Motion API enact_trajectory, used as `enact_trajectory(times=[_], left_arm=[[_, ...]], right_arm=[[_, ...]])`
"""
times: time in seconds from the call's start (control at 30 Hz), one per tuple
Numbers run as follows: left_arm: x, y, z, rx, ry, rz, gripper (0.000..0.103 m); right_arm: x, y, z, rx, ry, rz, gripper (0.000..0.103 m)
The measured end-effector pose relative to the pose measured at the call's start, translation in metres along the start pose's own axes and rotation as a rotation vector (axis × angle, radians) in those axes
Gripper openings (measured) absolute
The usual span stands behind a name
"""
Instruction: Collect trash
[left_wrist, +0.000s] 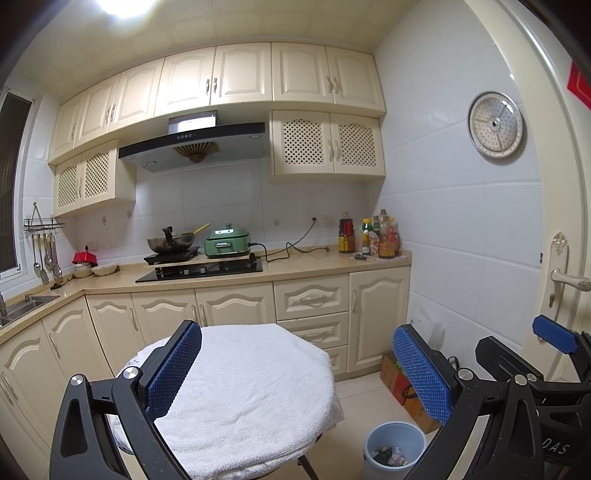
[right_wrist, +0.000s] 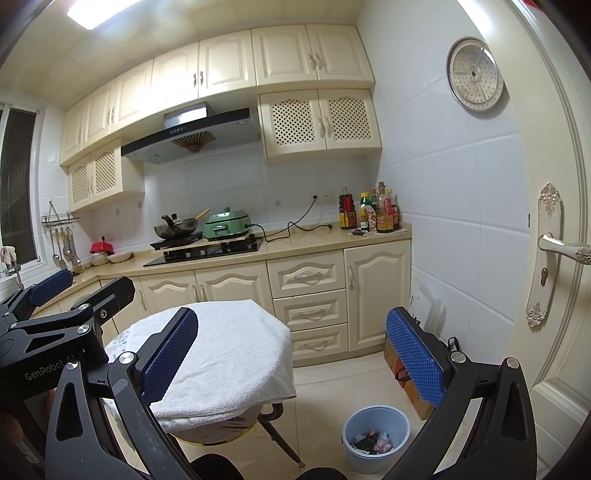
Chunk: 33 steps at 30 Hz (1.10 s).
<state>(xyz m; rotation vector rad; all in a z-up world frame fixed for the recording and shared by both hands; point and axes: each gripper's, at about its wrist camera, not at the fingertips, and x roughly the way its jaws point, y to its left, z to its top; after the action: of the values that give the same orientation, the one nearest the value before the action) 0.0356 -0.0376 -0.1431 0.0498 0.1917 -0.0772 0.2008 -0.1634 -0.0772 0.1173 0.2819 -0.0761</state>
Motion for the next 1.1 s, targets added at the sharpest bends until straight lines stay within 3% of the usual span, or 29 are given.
enact_trajectory(times=[1.1], left_arm=[[0.0019, 0.0011, -0.0026, 0.001, 0.007, -0.001, 0.102]], right_arm=[[0.0014, 0.0046, -0.0020, 0.003, 0.011, -0.006, 0.103]])
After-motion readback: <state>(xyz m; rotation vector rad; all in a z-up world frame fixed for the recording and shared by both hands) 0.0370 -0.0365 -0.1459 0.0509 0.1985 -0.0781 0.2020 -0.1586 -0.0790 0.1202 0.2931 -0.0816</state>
